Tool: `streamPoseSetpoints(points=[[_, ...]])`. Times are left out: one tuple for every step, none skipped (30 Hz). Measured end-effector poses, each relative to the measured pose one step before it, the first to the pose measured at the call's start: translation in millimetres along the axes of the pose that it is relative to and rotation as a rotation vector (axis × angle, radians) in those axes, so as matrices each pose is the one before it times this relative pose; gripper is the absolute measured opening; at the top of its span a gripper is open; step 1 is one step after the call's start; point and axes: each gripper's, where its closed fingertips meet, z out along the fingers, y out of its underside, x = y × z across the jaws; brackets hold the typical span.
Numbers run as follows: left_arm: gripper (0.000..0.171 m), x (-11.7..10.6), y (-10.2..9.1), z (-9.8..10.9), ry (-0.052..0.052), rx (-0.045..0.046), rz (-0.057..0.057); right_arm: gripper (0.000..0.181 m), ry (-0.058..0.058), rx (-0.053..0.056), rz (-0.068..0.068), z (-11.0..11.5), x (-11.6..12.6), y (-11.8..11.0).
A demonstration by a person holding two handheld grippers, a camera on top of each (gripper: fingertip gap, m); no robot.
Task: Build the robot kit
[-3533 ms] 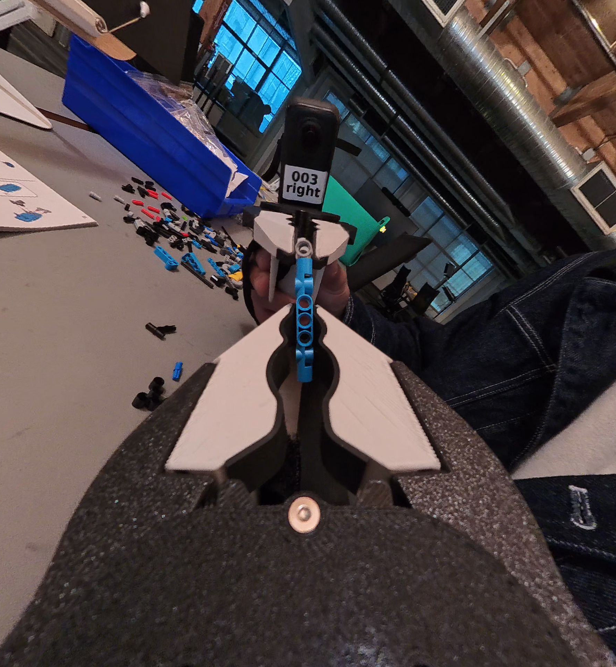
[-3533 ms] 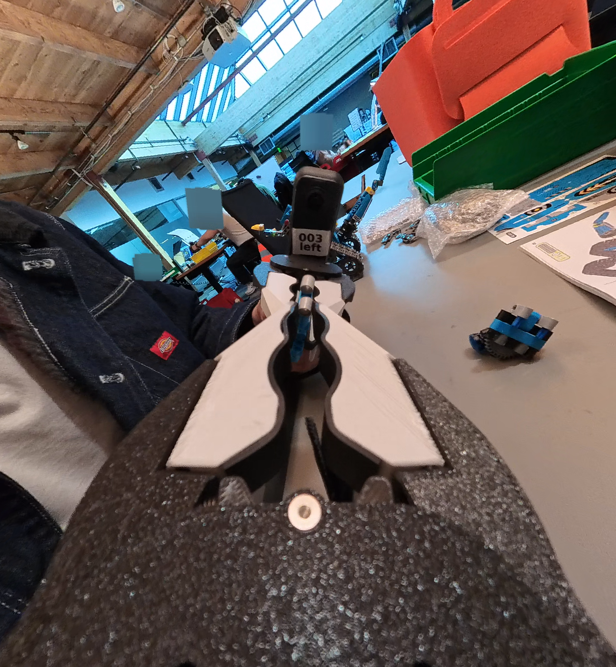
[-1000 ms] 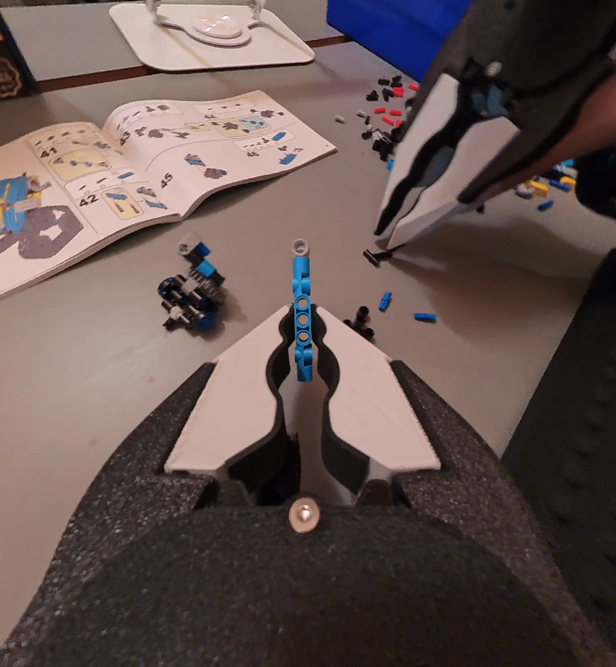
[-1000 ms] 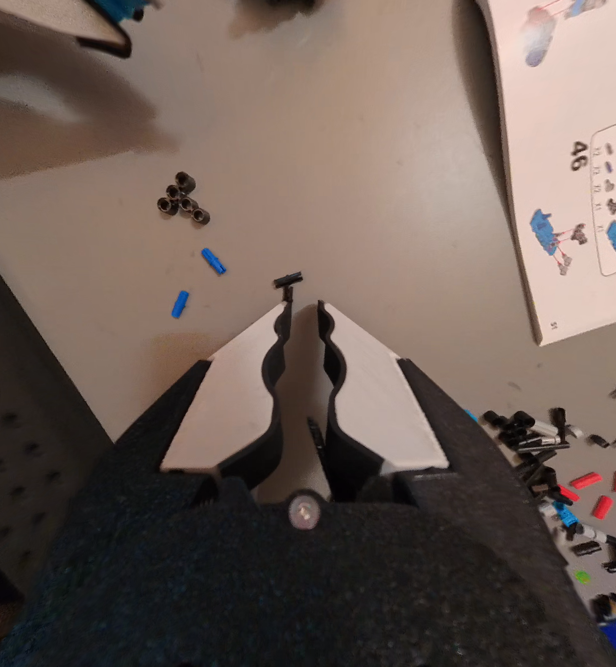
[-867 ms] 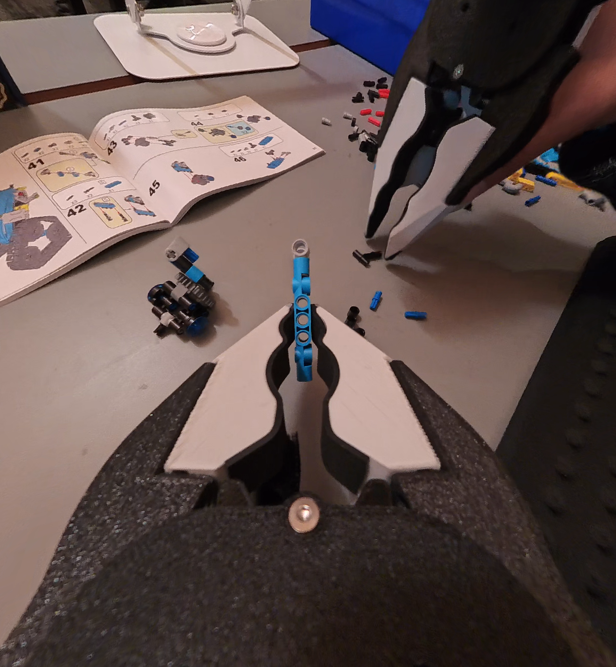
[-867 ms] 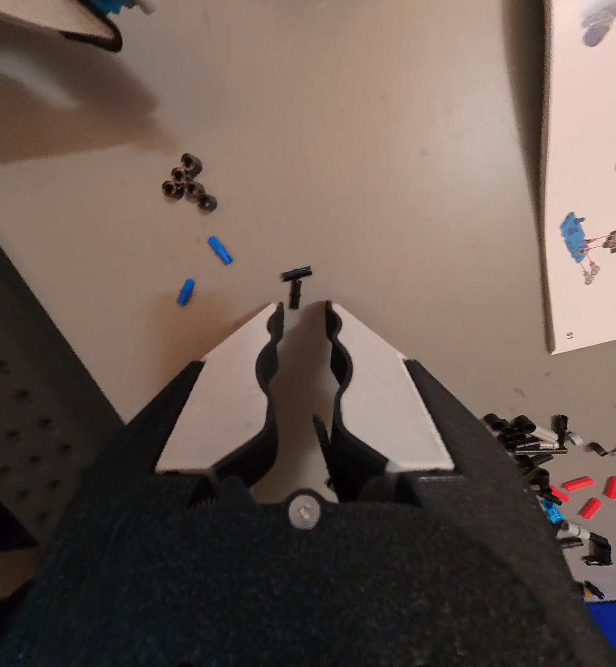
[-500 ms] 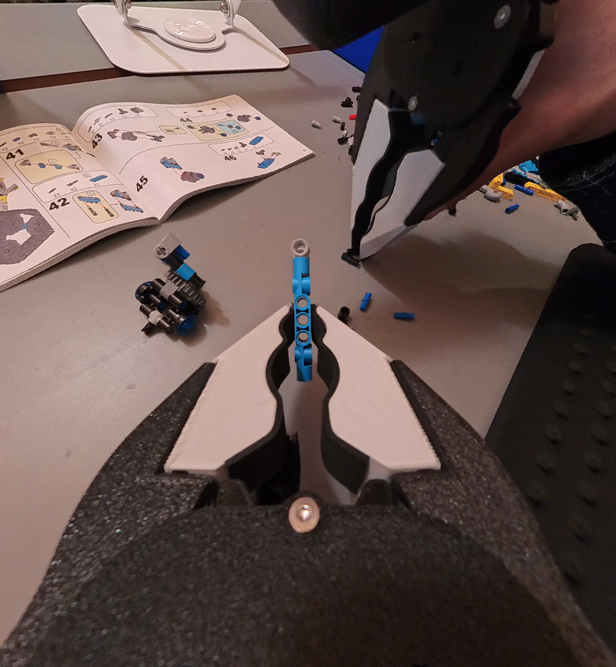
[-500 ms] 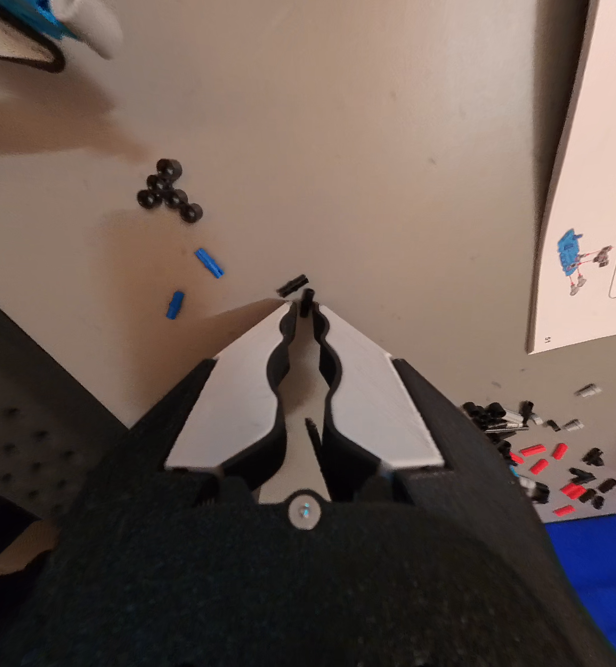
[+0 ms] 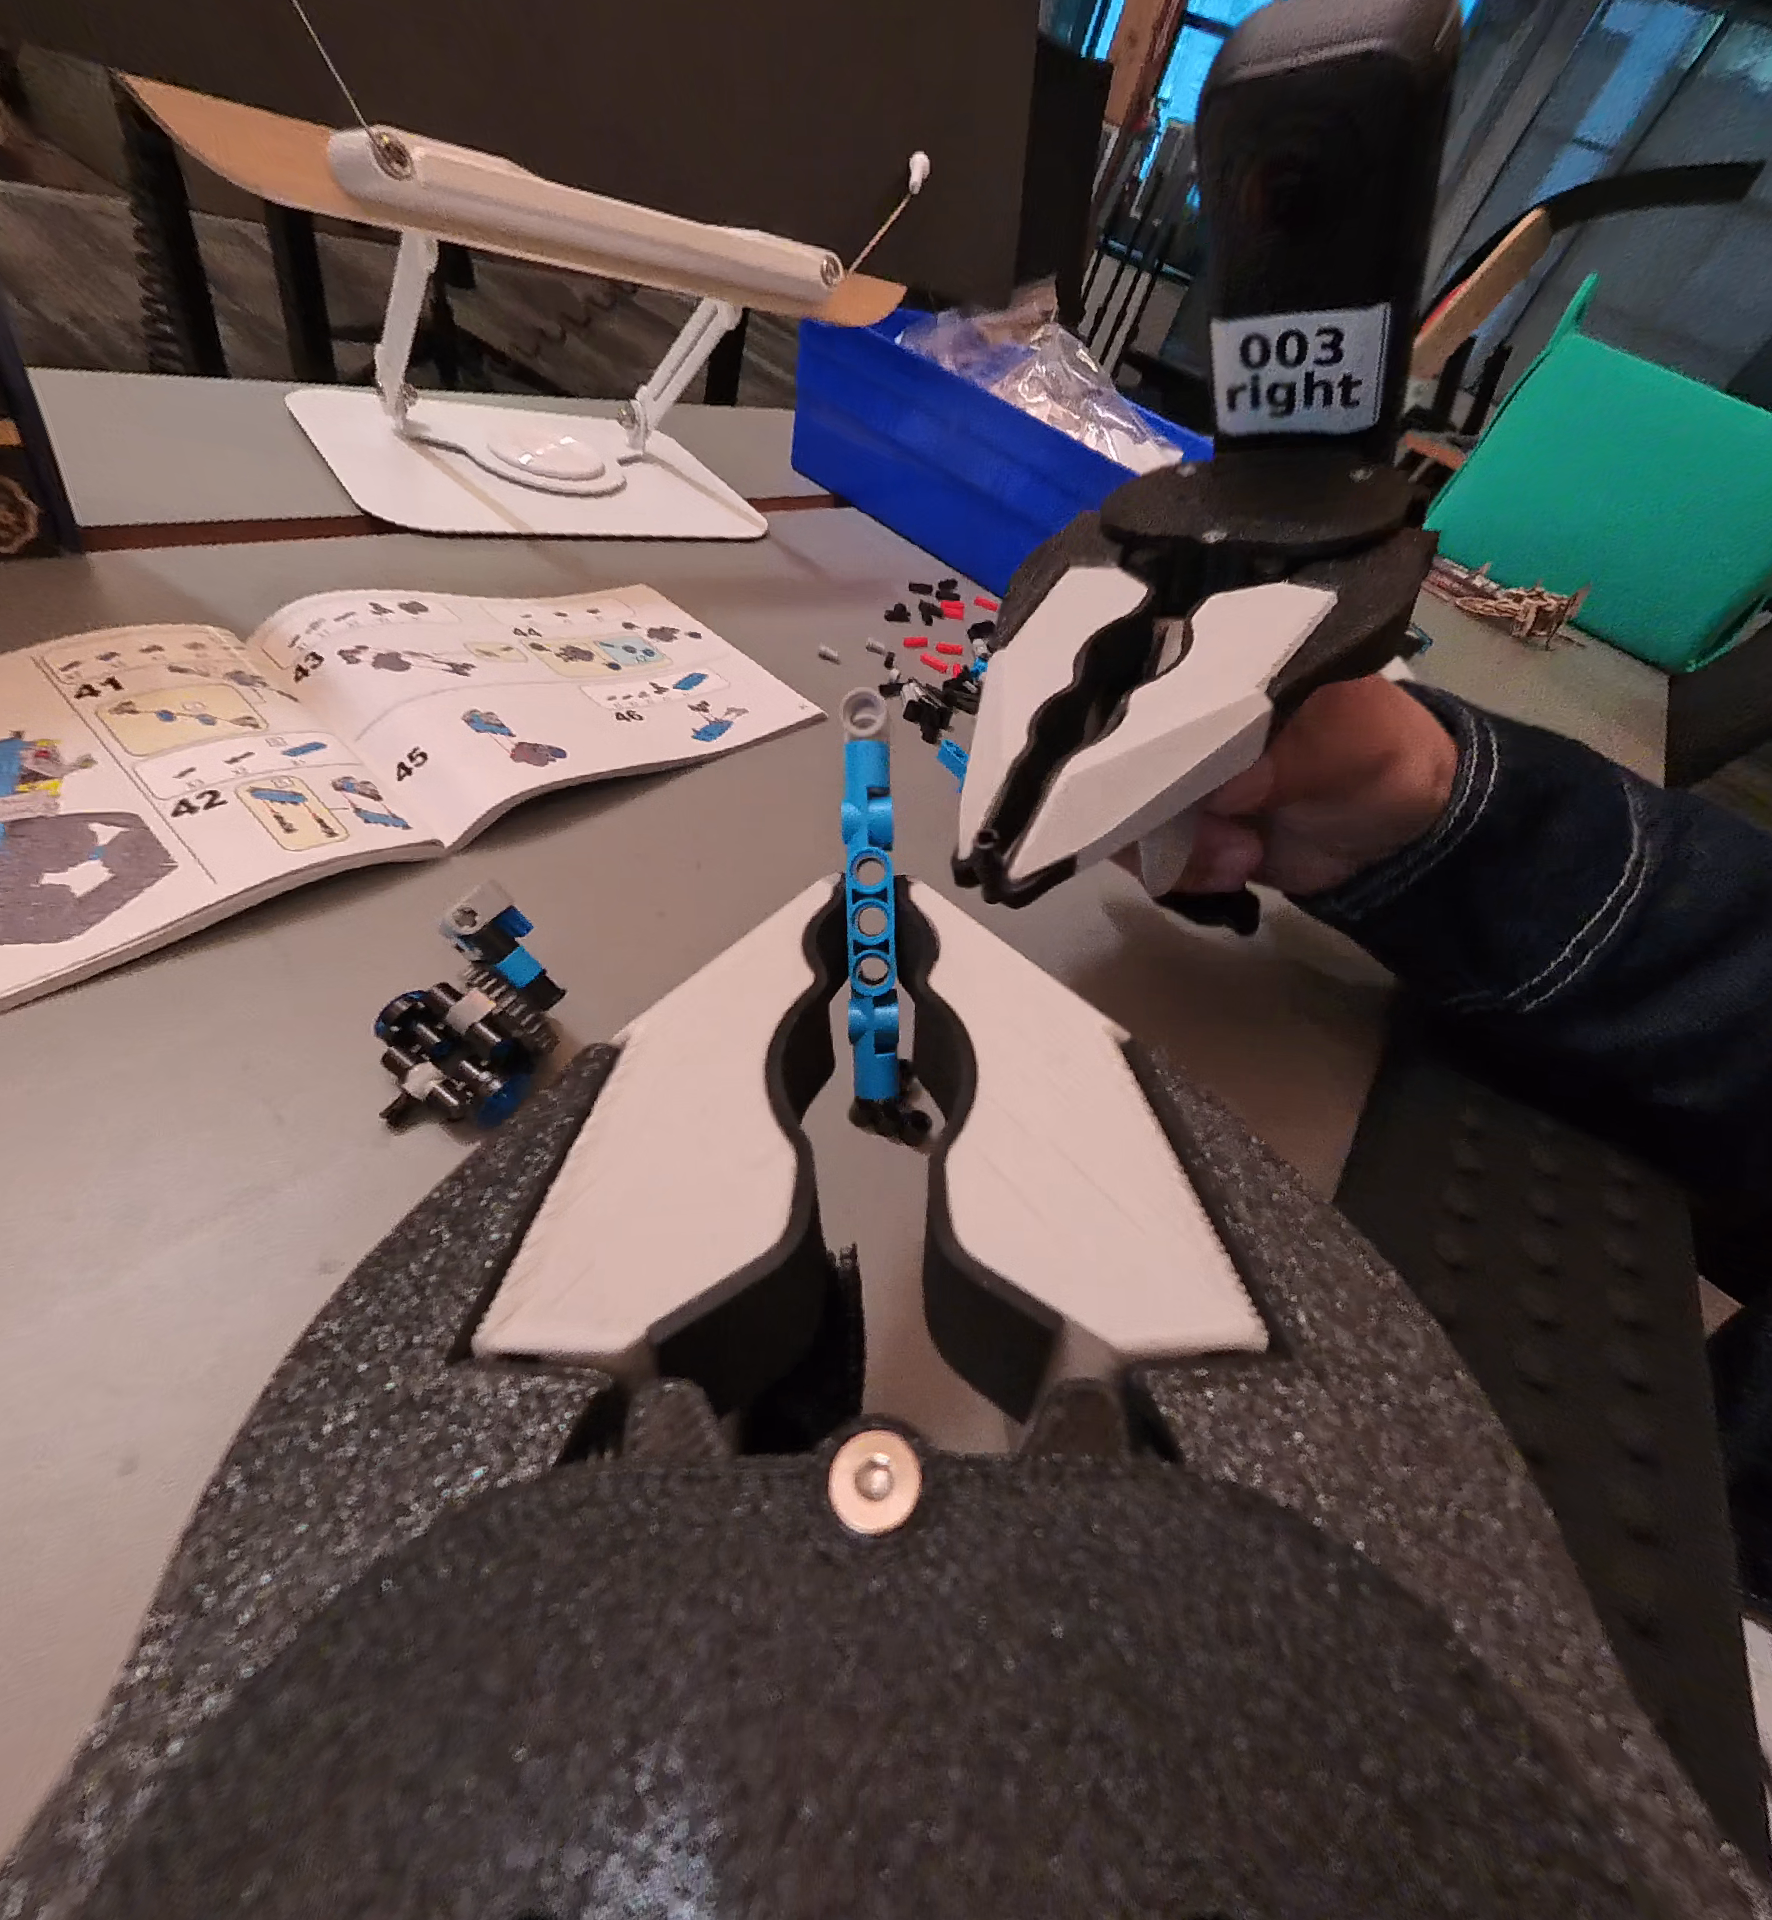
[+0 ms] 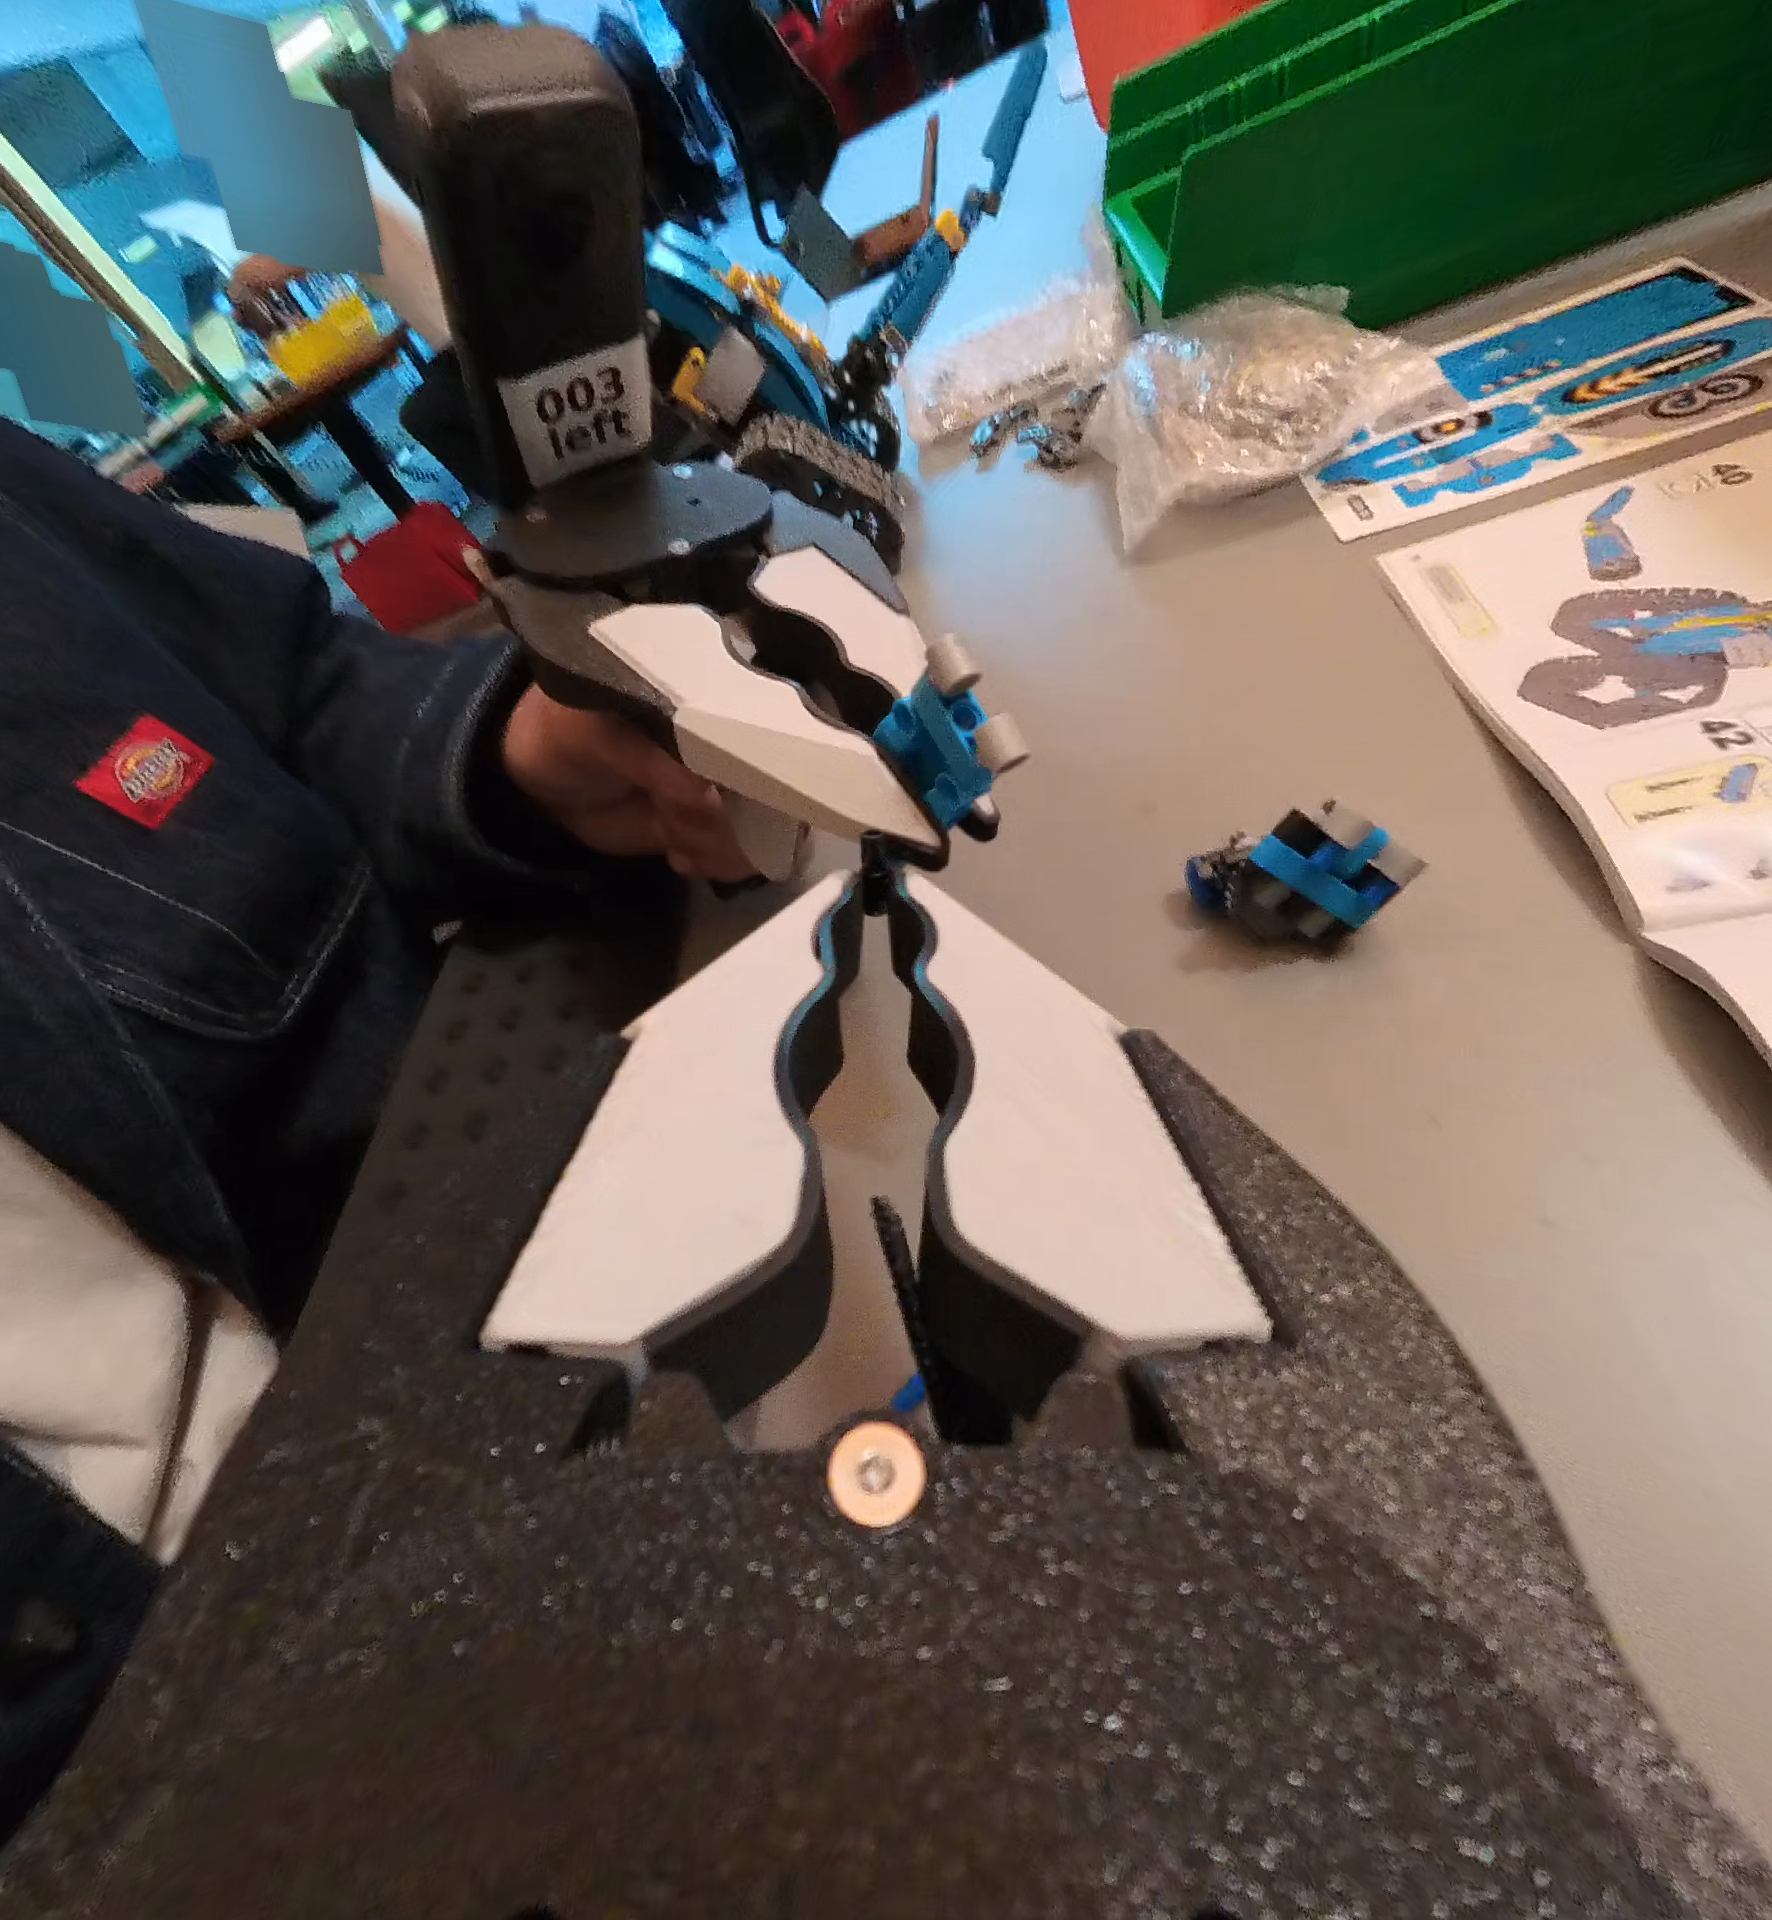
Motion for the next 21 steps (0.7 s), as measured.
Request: streamPoseSetpoints(points=[[0.007, 0.78, -1.55, -1.36, 0.0055, 0.01041, -0.0014, 0.004, 0.0043, 0.0209, 0.0067, 1.60, 0.78, -2.12], [0.007, 1.29, -1.58, -1.12, 0.0069, 0.01038, -0.0036, 0.004, -0.0013, 0.0032, 0.0096, 1.98, 0.14, 0.17], [0.007, -0.17, -1.11, -0.61, -0.0035, 0.00595, 0.0026, 0.004, 0.0073, -0.0053, 0.0017, 1.99, 0.83, 1.38], [0.007, 0.11, 0.23, 0.20, -0.0012, -0.00219, 0.0055, 0.004, 0.0107, -0.0089, -0.0065, 2.12, 0.76, 1.99], [0.008, -0.17, 1.51, 0.85, -0.0029, -0.00747, 0.0011, 0.004, 0.0112, -0.0145, -0.0096, 1.70, 0.41, 2.19], [0.007, -0.56, 1.02, 0.52, -0.0044, -0.00510, 0.0018, 0.004, 0.0199, -0.0081, -0.0147, 0.87, 1.38, 1.09], [0.007, 0.07, 0.80, 0.30, -0.0011, -0.00505, 0.0027, 0.004, 0.0084, -0.0079, -0.0073, 0.64, 0.36, 1.15], [0.007, -0.63, 0.59, 0.34, -0.0104, -0.00356, 0.0098, 0.004, 0.0009, -0.0055, 0.0056, 0.71, 0.36, 0.80], [0.007, -1.38, 1.11, 0.64, -0.0204, -0.00700, 0.0221, 0.004, 0.0065, -0.0005, 0.0105, 0.93, 1.49, 0.46], [0.007, -0.36, 1.37, 1.08, -0.0185, -0.00937, 0.0269, 0.004, 0.0032, -0.0063, 0.0093, 1.64, 0.89, 1.81], [0.007, -1.33, 1.77, 0.89, -0.0273, -0.01269, 0.0332, 0.004, 0.0077, -0.0054, 0.0093, 1.84, 1.37, 1.89], [0.008, -1.65, 1.32, 0.65, -0.0302, -0.01073, 0.0392, 0.004, 0.0116, -0.0001, 0.0106, 1.40, 1.94, 1.09], [0.008, -0.97, 0.49, 0.50, -0.0273, -0.00632, 0.0354, 0.004, 0.0066, 0.0024, 0.0109, 0.98, 1.09, 0.34], [0.008, -0.96, -0.17, 0.22, -0.0244, -0.00247, 0.0307, 0.004, 0.0076, 0.0055, 0.0062, 0.27, 0.95, -0.62], [0.007, -0.92, -0.14, 0.10, -0.0218, -0.00397, 0.0236, 0.004, 0.0108, 0.0058, 0.0021, 0.48, 0.81, -0.61], [0.007, -0.92, 0.69, 0.44, -0.0181, -0.00761, 0.0211, 0.004, 0.0163, 0.0012, -0.0057, 0.69, 1.04, 0.02], [0.007, -0.74, 1.98, 1.05, -0.0125, -0.01349, 0.0112, 0.004, 0.0255, -0.0100, -0.0170, 0.94, 1.67, 1.41], [0.007, -0.54, 2.45, 1.19, -0.0042, -0.01346, -0.0057, 0.004, 0.0322, -0.0177, -0.0295, 1.01, 1.91, 2.27], [0.007, -0.58, 0.73, 0.57, 0.0065, -0.00254, -0.0280, 0.004, 0.0333, -0.0127, -0.0351, 0.58, 1.39, 0.95], [0.008, -1.09, -1.29, -0.17, 0.0146, 0.00925, -0.0491, 0.004, 0.0296, 0.0051, -0.0254, 0.04, 0.83, -1.79], [0.007, -1.15, -2.22, -0.63, 0.0210, 0.01462, -0.0578, 0.004, 0.0214, 0.0143, -0.0094, -0.10, 0.62, -2.84]])
